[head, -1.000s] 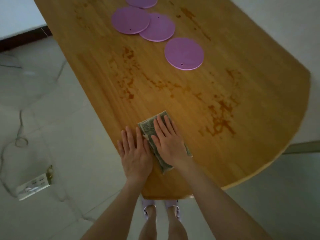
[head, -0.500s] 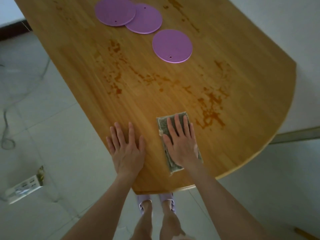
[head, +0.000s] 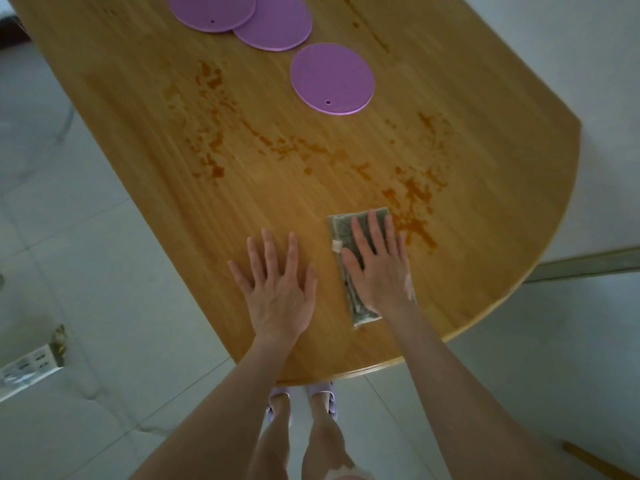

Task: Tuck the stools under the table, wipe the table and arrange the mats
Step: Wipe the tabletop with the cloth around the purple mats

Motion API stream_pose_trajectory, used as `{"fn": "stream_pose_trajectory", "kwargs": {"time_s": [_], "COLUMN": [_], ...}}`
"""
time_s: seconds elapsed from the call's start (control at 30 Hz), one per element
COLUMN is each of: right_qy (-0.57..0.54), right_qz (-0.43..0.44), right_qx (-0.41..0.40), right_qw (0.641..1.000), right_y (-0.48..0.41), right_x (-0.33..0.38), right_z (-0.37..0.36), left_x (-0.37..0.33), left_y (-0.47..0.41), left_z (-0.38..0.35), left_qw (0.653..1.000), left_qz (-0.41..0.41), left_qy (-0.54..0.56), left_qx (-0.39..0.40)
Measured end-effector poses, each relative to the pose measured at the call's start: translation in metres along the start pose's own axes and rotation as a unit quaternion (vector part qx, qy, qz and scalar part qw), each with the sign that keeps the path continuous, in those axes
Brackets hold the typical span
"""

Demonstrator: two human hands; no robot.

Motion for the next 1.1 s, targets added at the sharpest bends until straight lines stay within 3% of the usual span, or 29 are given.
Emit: {"fn": "stream_pose_trajectory", "kwargs": {"time_s": [0.1,0.27,0.33,0.43,0.5,0.67,0.8,0.97,1.1], "right_qy": [-0.015,-0.012,0.000,-0.014,-0.023,-0.020,-0.018,-0.023,-0.015], "right_qz": [-0.074,-0.037,-0.014,-0.077,-0.101,-0.021,-0.014,-0.022,0.053], "right_qx": [-0.048,-0.046,-0.025,-0.037,-0.056,-0.045,-0.007,-0.042,-0.029], "right_qw": [0.996,0.998,1.000,0.996,0.993,0.999,1.000,0.999,0.998], "right_y": [0.018,0.036,0.019,0.017,0.033,0.033,-0.004,0.009,-0.026], "right_x": [-0.028,0.013,-0.002,-0.047,-0.040,0.009,-0.024,-0.029,-0.014], "right_z": [0.004,-0.009,-0.007,0.001,0.002,-0.003,0.004,0.008,0.014], "left_x": [0.000,-0.002,-0.002,-0.003,-0.003,-0.003,-0.002,-0.032,-0.065], "left_y": [-0.002,-0.001,-0.002,-0.002,-0.002,-0.002,-0.003,-0.015,-0.036], "left_z": [-0.003,0.002,0.000,0.001,0.002,0.001,0.003,0.004,0.003], "left_qw": [1.000,1.000,1.000,1.000,1.000,1.000,1.000,0.998,0.996], "left_qz": [0.012,0.010,0.009,0.010,0.009,0.005,0.017,0.047,0.051], "left_qy": [-0.008,-0.012,-0.004,0.002,-0.003,0.001,0.000,0.030,0.053], "left_qx": [0.022,0.018,0.028,0.028,0.020,-0.005,-0.015,-0.035,-0.054]}}
Point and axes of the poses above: each hand's wrist, its own y-axis away from the middle knuckle, its own z-axis out of the back of the hand, x = y × z, the point moved 10 cm from there along -y, towards the middle knuckle, and after that the axes turned 6 degrees about -z, right-handed, at the moved point
